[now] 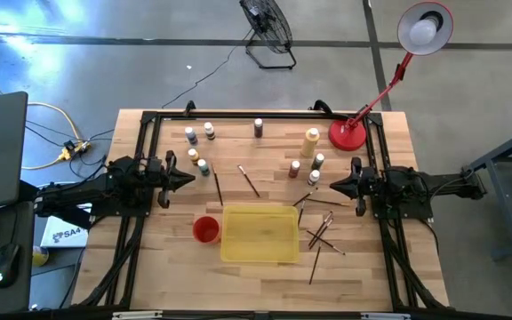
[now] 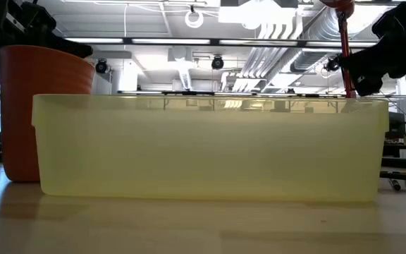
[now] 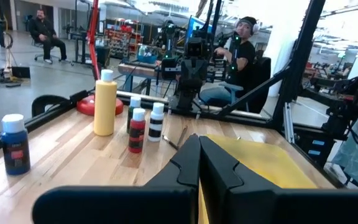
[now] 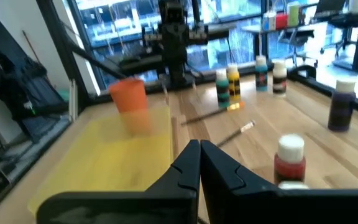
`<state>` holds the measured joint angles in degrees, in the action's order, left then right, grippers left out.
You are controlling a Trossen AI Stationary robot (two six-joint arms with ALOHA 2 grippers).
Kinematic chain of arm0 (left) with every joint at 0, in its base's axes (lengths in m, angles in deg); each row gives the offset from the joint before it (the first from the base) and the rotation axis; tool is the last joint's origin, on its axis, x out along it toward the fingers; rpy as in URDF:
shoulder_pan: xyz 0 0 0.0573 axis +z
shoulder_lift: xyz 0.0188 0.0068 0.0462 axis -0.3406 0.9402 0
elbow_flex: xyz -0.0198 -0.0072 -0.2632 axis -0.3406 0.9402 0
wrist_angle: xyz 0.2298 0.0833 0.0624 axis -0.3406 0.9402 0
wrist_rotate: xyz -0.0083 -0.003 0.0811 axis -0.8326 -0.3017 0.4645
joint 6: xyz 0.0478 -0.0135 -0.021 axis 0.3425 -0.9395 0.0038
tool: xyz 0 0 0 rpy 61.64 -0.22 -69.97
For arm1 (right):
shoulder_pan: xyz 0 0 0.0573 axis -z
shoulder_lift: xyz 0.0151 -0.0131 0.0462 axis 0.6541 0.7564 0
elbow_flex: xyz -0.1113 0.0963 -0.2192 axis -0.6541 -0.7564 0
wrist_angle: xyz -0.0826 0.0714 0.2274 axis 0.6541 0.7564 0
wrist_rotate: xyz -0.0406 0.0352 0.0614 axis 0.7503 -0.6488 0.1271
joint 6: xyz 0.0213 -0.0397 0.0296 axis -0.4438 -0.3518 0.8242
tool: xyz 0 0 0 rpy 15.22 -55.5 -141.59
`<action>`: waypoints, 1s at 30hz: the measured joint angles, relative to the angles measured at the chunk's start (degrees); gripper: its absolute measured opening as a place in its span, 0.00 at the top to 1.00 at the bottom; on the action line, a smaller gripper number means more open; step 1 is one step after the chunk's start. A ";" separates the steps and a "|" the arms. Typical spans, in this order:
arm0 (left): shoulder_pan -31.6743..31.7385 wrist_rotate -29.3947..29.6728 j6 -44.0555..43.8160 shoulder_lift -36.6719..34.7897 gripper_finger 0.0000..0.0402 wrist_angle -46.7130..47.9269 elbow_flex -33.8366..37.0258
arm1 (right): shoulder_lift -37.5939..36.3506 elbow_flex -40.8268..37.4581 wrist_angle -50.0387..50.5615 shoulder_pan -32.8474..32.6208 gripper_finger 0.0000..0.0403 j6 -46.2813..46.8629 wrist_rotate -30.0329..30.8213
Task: Pick & Place Paint Supplies
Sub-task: Put the yellow paint bottle into the yellow bin
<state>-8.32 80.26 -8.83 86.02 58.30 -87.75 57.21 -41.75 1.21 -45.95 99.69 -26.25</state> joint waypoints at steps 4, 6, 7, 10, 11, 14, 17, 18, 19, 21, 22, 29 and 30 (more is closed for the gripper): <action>0.00 1.30 -0.01 0.01 1.00 -0.52 -1.99 | -0.02 0.00 -2.42 0.00 0.99 0.26 0.05; 0.02 2.89 -0.02 0.02 1.00 -0.44 -2.83 | -0.02 0.00 -2.95 0.00 0.99 0.23 0.67; 0.01 3.77 -0.01 0.03 1.00 -0.35 -3.33 | -0.02 0.00 -3.10 0.00 0.99 0.25 1.24; 0.02 5.69 -0.01 0.02 1.00 0.01 -4.98 | -0.02 0.07 -4.31 0.00 0.99 0.23 2.96; 0.02 6.05 -0.01 0.02 1.00 0.63 -5.70 | -0.02 0.38 -4.28 0.00 0.99 0.23 3.62; 0.02 7.06 0.10 0.03 1.00 3.78 -7.63 | 0.02 1.99 -4.15 0.00 0.99 -0.01 5.00; 0.02 8.11 0.19 0.41 1.00 7.55 -9.71 | 0.57 3.70 -3.63 0.00 0.99 -1.54 6.18; 0.02 8.37 0.20 0.59 1.00 8.50 -10.21 | 0.88 4.28 -3.08 0.00 0.99 -2.24 6.25; 0.02 8.37 0.18 0.86 1.00 8.88 -10.48 | 1.42 4.88 -2.98 0.00 0.99 -2.92 6.25; 0.02 8.37 0.20 1.53 1.00 9.01 -11.12 | 2.65 5.96 -2.80 -0.02 0.99 -3.06 6.25; 0.02 8.37 0.19 1.94 1.00 9.01 -11.42 | 3.37 6.40 -2.61 0.00 0.99 -3.02 6.26; 0.02 8.37 0.20 6.25 1.00 8.96 -14.19 | 10.88 9.41 -2.46 -0.04 0.99 -2.69 6.03; 0.00 8.37 0.20 6.97 1.00 8.96 -14.73 | 12.10 10.10 -2.53 -0.04 0.99 -2.67 6.02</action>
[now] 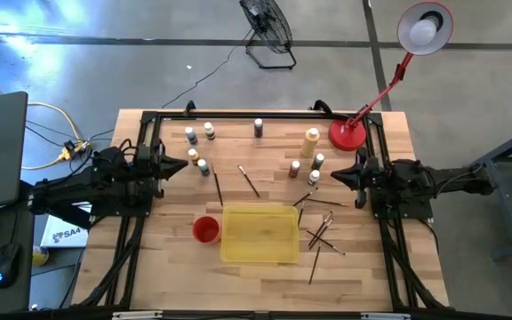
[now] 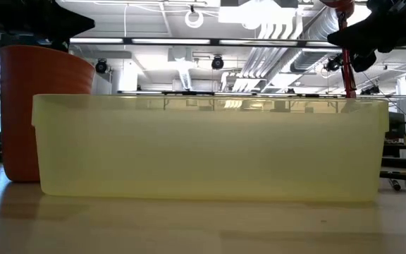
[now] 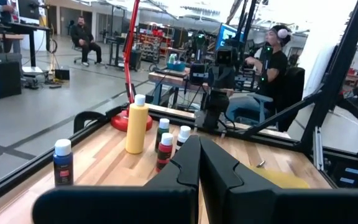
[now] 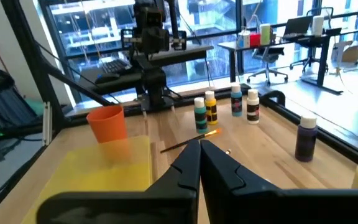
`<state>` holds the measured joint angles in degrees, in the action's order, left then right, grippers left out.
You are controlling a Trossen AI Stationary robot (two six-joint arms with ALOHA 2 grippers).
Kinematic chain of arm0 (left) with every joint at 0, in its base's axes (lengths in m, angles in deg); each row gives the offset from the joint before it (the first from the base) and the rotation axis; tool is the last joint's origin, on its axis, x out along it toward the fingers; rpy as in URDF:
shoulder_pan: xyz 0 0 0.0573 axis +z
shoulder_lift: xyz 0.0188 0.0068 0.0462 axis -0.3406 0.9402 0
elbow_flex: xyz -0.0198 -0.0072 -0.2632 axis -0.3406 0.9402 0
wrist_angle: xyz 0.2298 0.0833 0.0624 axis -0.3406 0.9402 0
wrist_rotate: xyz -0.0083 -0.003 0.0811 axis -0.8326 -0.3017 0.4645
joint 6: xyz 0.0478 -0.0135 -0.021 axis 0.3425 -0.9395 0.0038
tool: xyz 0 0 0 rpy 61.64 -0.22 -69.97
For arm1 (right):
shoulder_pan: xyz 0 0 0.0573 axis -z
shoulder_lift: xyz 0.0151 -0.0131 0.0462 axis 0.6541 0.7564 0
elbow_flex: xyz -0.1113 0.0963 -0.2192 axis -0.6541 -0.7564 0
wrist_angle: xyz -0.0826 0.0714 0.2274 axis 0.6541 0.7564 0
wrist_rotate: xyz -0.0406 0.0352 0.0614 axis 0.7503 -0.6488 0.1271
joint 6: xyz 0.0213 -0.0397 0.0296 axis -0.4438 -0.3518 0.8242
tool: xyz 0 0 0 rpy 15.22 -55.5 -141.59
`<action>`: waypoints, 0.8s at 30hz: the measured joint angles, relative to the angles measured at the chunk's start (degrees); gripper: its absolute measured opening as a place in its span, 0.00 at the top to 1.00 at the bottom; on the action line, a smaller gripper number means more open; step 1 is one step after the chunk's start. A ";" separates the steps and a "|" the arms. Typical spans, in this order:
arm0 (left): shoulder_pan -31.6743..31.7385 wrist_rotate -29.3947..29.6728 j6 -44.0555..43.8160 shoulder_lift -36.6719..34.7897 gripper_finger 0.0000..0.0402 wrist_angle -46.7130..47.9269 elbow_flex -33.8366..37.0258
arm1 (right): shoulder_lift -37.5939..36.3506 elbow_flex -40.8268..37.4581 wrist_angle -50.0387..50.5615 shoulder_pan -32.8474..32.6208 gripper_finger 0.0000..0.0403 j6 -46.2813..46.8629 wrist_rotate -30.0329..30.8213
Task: Pick & Place Paint Supplies
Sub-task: Put the yellow paint bottle into the yellow bin
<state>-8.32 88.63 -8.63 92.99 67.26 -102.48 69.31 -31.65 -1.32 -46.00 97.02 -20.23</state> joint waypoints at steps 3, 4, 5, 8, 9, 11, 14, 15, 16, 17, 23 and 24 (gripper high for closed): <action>0.00 -0.02 0.04 2.20 1.00 0.04 -1.51 | 3.36 2.55 -0.01 0.00 0.99 -0.05 0.01; 0.00 -0.02 0.31 2.96 1.00 0.03 -2.11 | 4.38 3.54 -0.05 0.00 0.99 -0.07 0.02; 0.00 -0.05 0.90 3.72 1.00 0.04 -2.76 | 5.39 4.54 -0.07 0.00 0.99 -0.07 0.03; 0.00 -1.01 3.62 6.33 1.00 -0.02 -5.03 | 8.39 7.80 -0.05 0.00 0.99 -0.08 1.16; 0.00 -1.34 4.46 7.39 1.00 -0.07 -5.84 | 9.42 8.92 -0.07 0.00 0.99 -0.09 1.65; 0.00 -1.89 5.12 9.55 1.00 -0.04 -7.49 | 11.43 11.10 -0.12 0.00 0.99 -0.08 2.32; 0.00 -3.23 6.09 12.85 1.00 -0.18 -9.97 | 13.82 13.54 -0.54 0.00 0.99 -0.10 1.85; 0.00 -3.28 6.10 13.79 1.00 -0.62 -10.63 | 14.35 13.90 -1.12 0.00 0.99 -0.10 1.23; 0.00 -3.28 6.08 14.71 1.00 -1.86 -11.17 | 14.75 14.01 -2.28 0.00 0.99 -0.09 0.99; 0.00 -3.28 6.06 15.54 1.00 -3.47 -11.62 | 15.05 14.03 -3.79 0.00 0.99 -0.09 0.97; 0.00 -3.32 6.06 18.64 1.00 -14.79 -12.05 | 15.81 14.05 -11.83 0.00 0.99 -0.09 1.03; 0.00 -3.30 6.06 18.88 1.00 -15.79 -12.05 | 15.81 14.05 -13.01 0.00 0.99 -0.09 1.03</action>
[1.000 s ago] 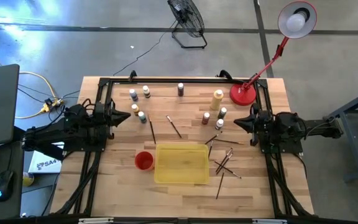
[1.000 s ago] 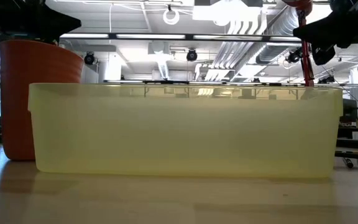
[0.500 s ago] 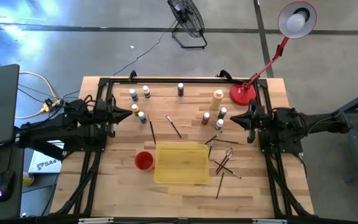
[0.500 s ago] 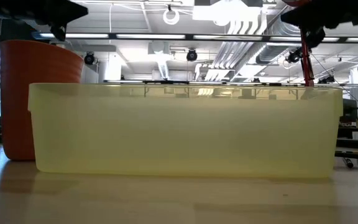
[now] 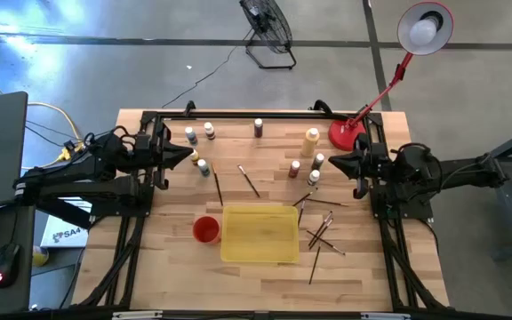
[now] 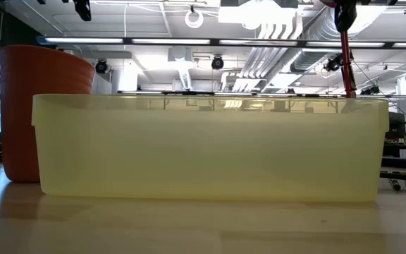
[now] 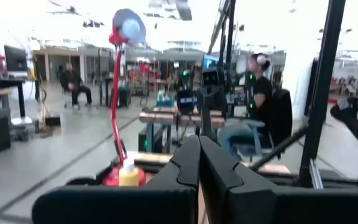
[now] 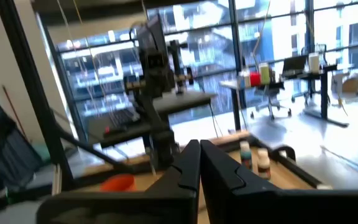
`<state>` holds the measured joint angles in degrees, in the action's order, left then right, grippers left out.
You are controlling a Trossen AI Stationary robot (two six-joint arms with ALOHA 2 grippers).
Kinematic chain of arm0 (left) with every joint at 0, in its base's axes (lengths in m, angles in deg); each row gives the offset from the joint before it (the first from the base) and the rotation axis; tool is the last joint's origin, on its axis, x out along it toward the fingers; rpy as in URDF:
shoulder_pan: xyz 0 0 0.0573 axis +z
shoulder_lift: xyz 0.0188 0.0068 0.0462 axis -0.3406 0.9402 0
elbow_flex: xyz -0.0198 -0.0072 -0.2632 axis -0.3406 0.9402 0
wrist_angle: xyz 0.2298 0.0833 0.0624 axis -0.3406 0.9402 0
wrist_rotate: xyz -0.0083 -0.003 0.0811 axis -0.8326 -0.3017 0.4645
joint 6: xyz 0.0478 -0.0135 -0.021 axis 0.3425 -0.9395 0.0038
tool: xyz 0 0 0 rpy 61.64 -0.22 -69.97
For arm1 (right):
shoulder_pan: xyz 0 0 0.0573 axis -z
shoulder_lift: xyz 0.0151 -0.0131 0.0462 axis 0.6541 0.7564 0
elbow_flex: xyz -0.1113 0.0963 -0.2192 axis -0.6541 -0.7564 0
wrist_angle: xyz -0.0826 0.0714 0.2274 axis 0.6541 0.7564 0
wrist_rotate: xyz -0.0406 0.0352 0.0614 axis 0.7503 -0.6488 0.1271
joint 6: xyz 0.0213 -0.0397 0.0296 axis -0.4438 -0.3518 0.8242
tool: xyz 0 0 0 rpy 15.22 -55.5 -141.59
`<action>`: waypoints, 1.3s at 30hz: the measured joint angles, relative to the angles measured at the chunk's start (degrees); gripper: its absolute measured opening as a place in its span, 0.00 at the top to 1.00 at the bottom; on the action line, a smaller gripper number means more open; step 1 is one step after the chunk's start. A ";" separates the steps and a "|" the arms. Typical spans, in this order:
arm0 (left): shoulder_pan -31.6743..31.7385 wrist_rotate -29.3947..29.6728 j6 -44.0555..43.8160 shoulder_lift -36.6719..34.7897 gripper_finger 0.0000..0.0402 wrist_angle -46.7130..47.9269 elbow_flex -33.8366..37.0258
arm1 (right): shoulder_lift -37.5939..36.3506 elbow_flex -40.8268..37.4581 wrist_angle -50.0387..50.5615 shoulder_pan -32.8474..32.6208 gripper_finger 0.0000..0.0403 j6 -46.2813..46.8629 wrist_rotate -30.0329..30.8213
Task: Pick & Place Paint Supplies
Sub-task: Put the yellow paint bottle into the yellow bin
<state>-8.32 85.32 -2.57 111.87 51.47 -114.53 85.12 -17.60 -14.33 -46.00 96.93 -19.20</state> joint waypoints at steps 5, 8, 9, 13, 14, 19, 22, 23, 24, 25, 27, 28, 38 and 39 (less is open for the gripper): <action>0.00 -0.02 -0.01 0.33 1.00 -0.67 0.00 | -0.03 0.00 -4.19 0.00 0.99 0.02 -0.02; 0.00 -0.02 -0.02 0.33 1.00 -0.67 0.00 | -0.02 0.00 -5.85 0.00 0.99 1.34 -1.22; 0.00 -0.02 -0.02 0.33 1.00 -0.67 0.00 | -0.02 0.00 -6.31 0.00 0.99 1.19 -1.58; 0.00 -0.02 -0.02 0.33 1.00 -0.67 0.00 | -0.01 0.00 -8.35 0.00 0.99 -0.07 -1.07; 0.00 -0.02 -0.02 0.33 1.00 -0.67 0.00 | 0.01 0.00 -9.04 0.00 0.99 0.63 -1.10; 0.00 0.62 -0.34 0.31 1.00 -0.67 0.00 | 0.22 0.00 -8.55 0.02 0.99 7.76 -6.48; 0.00 0.96 -1.42 0.31 1.00 -0.67 0.00 | 0.26 0.00 -9.09 -0.04 0.99 7.61 -10.81; 0.00 0.99 -1.51 0.31 1.00 -0.67 0.00 | 0.30 0.00 -9.38 0.00 0.99 8.06 -10.65; 0.00 0.99 -1.53 0.31 1.00 -0.67 0.00 | 0.49 0.00 -9.51 0.00 0.99 8.57 -10.15; 0.00 1.00 -1.53 0.31 1.00 -0.67 0.00 | 0.63 0.00 -9.76 0.00 0.99 8.67 -9.18; 0.00 0.95 -1.53 0.31 1.00 -0.67 0.00 | 0.94 0.00 -10.26 0.00 0.99 8.64 -7.24; 0.00 0.92 -1.54 0.31 1.00 -0.65 0.00 | 0.96 0.00 -10.22 0.00 0.99 8.90 -6.56; 0.00 0.94 -4.79 0.31 1.00 0.24 0.02 | 1.84 0.00 -9.13 0.00 0.99 11.35 -11.79; 0.00 0.96 -4.80 0.31 1.00 0.23 0.02 | 1.99 0.00 -7.97 0.00 0.99 12.10 -9.09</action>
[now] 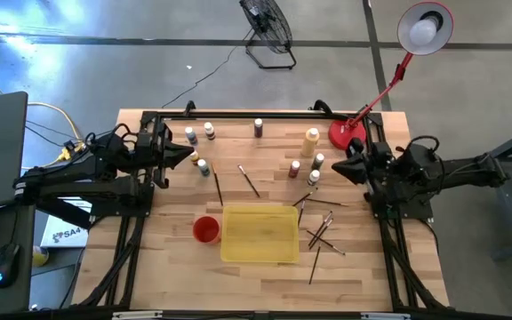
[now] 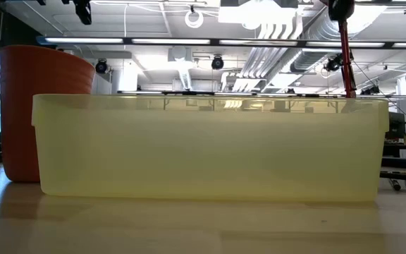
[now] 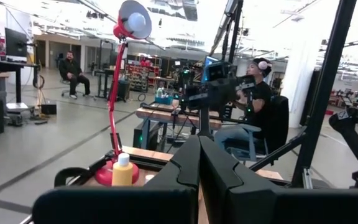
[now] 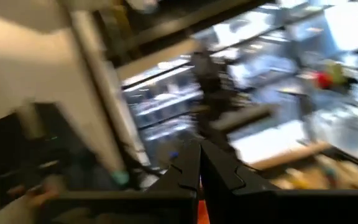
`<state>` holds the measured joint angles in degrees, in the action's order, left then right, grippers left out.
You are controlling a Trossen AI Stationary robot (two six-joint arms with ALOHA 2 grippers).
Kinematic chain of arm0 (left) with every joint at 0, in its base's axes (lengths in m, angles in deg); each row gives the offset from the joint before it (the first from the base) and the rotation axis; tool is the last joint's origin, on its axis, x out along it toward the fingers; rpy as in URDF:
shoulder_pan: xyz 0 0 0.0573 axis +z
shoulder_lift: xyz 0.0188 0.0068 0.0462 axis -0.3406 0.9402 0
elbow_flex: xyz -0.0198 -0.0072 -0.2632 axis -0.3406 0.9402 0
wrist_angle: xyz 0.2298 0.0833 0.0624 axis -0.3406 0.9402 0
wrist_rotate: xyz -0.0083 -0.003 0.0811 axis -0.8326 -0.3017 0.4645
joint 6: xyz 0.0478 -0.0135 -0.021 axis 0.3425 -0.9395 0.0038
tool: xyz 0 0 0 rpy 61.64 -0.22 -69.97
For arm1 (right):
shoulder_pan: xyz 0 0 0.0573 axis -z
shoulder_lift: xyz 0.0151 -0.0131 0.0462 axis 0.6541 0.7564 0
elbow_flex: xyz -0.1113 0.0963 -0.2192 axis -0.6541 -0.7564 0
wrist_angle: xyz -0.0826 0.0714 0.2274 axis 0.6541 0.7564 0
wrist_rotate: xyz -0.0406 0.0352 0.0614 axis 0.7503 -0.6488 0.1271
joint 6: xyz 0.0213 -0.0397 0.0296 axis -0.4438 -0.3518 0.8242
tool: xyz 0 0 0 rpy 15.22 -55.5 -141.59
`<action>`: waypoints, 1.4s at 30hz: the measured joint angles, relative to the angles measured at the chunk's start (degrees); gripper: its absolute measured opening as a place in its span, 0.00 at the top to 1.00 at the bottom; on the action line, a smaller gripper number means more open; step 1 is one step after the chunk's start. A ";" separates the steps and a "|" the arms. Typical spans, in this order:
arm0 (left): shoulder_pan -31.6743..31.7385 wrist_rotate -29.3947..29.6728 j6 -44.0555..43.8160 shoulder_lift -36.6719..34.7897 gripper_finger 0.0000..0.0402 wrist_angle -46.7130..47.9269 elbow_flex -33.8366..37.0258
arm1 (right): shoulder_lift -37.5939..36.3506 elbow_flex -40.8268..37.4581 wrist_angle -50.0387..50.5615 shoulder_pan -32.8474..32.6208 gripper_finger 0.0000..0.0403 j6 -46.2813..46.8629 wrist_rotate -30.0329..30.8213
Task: Pick & Place Paint Supplies
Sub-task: Put the yellow paint bottle into the yellow bin
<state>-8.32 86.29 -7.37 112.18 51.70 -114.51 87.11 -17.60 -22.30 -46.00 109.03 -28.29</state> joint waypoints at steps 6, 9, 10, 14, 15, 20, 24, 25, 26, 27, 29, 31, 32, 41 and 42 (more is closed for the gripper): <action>0.00 0.04 0.01 -0.02 1.00 -0.02 0.00 | 3.05 -0.04 11.20 0.01 0.99 4.39 14.59; 0.00 0.20 0.00 -0.02 1.00 -0.02 0.00 | 5.10 -0.07 13.22 0.00 0.99 6.50 17.61; 0.00 0.22 0.00 -0.02 1.00 -0.02 0.00 | 5.65 -0.07 13.16 0.00 0.99 6.78 18.04; 0.00 0.22 0.01 -0.02 1.00 -0.02 0.00 | 7.58 -0.07 12.99 0.00 0.99 5.67 18.31; 0.00 0.22 0.01 -0.02 1.00 -0.02 0.00 | 7.84 -0.07 12.94 0.00 0.99 4.78 18.50; 0.00 0.22 0.01 -0.02 1.00 0.02 0.02 | 8.85 -0.07 14.97 0.00 0.99 1.06 19.52; 0.00 0.20 0.00 -0.02 1.00 1.17 0.02 | 9.90 -0.07 19.18 0.02 0.99 1.28 21.91; 0.00 0.20 -0.01 -0.02 1.00 1.57 0.02 | 10.30 -0.07 19.69 0.02 0.99 1.39 22.05; 0.00 0.20 -0.01 0.00 1.00 1.70 0.04 | 10.82 -0.07 19.66 0.01 0.99 1.90 22.39; 0.00 0.20 -0.02 0.00 1.00 1.70 0.04 | 11.32 -0.07 19.48 0.02 0.99 3.15 22.98; 0.00 0.19 -0.26 0.00 1.00 1.74 0.04 | 12.17 -0.07 18.96 0.02 0.99 6.69 23.93; 0.00 0.20 -0.90 0.00 1.00 1.74 0.04 | 13.11 -0.04 17.81 0.02 0.99 8.16 24.83; 0.00 0.19 -1.24 0.00 1.00 1.73 0.04 | 13.61 -0.02 17.65 -0.09 0.99 8.24 25.78; 0.00 0.17 -1.25 -0.02 1.00 2.44 0.04 | 17.51 7.30 25.03 -0.48 0.99 3.04 30.52; 0.02 0.17 -1.25 -0.02 1.00 2.66 0.04 | 18.25 9.26 27.96 -0.48 0.99 2.49 31.19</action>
<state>-8.30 86.46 -8.62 112.16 54.36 -114.46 105.36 -8.34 5.66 -46.48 111.52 2.90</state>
